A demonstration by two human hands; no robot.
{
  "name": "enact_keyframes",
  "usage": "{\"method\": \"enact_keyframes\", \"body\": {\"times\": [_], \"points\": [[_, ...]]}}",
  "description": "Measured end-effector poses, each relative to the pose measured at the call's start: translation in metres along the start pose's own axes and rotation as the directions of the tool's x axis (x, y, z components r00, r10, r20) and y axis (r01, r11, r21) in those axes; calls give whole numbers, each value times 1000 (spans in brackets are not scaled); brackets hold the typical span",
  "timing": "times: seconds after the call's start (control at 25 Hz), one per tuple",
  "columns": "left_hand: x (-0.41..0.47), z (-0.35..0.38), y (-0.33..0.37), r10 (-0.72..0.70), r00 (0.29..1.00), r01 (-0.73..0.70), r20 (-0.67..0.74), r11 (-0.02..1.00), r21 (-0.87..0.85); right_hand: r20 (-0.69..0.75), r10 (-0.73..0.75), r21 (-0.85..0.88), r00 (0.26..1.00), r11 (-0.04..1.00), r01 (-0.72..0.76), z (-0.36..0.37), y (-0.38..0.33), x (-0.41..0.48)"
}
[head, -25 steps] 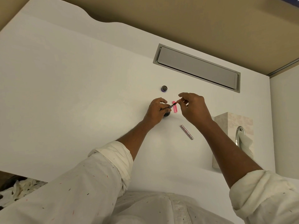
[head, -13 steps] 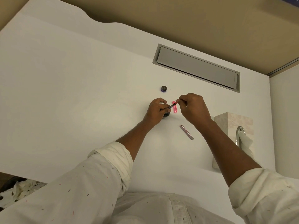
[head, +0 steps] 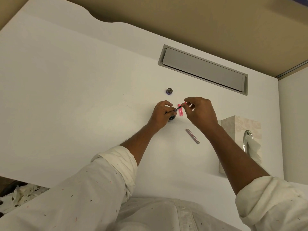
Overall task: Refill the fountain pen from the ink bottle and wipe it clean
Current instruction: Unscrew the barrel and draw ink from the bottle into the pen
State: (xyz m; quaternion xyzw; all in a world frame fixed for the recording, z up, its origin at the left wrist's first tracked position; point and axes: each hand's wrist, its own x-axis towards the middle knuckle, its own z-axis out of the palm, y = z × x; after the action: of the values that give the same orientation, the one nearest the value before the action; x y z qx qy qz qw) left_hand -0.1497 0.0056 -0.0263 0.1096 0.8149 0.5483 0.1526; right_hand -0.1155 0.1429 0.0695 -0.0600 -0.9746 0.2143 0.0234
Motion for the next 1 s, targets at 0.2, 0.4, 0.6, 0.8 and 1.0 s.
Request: {"method": "enact_keyframes", "body": {"times": [0.2,0.4,0.6,0.8,1.0], "points": [[0,1,0,-5,1000,5,0,1000,0,12,-49,-14,999,999,49,1,3,1],[-1,-1,0,14,1000,-14,2,1000,4,45,-24,-49,999,998,27,3,1,4],[0,0,0,-2,1000,2,1,1000,1,29,11,-106,1000,994,-8,3,1,5],[1,0,-1,-11,1000,11,7,1000,-4,-6,46,-4,999,999,-46,2,-1,0],[0,1,-1,2,1000,-2,-4,1000,-17,-4,-52,-2,999,999,52,0,0,0]]}}
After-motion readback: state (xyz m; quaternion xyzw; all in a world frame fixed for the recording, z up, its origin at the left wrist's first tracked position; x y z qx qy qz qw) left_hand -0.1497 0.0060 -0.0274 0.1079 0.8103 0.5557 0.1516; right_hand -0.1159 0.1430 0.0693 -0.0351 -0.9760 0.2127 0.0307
